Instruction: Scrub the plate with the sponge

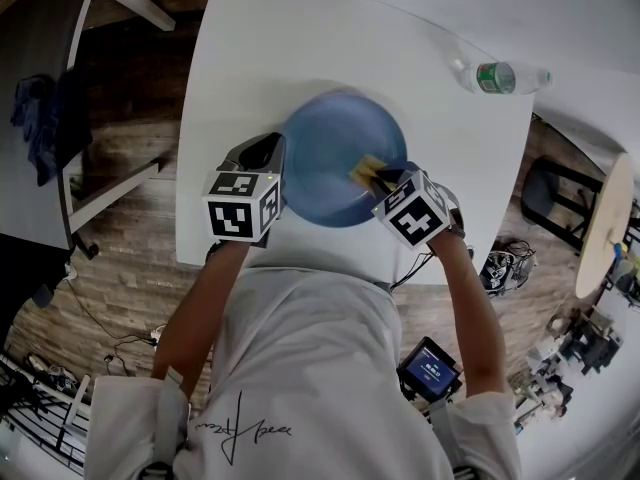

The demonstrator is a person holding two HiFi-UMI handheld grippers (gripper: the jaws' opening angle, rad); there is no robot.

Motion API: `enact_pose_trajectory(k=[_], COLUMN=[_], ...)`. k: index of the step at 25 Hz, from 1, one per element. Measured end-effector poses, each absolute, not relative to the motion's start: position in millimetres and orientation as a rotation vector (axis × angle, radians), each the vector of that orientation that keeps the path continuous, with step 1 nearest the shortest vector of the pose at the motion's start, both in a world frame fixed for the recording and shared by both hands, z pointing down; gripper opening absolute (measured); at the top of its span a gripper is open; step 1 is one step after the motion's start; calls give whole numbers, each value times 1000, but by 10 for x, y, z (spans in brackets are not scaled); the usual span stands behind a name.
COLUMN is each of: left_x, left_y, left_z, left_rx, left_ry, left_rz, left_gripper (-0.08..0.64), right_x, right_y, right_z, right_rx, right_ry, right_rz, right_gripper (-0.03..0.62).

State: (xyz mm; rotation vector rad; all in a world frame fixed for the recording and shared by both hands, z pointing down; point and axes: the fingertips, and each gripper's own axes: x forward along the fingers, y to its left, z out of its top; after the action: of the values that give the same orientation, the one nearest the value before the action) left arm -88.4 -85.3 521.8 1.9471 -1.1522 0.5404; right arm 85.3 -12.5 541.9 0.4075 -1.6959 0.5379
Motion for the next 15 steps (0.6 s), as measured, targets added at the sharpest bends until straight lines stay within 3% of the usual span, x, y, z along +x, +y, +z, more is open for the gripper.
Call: enact_pose_trajectory(k=[15], left_x=[-876], left_y=[-855], left_z=[5218], left_rx=[1945], left_ry=[-1146], left_rz=[536], left_gripper=[34], right_x=[926], right_y=[-485], right_z=[5411], right_rx=[512], right_ry=[-1699], right_rz=[519], right_gripper=[40])
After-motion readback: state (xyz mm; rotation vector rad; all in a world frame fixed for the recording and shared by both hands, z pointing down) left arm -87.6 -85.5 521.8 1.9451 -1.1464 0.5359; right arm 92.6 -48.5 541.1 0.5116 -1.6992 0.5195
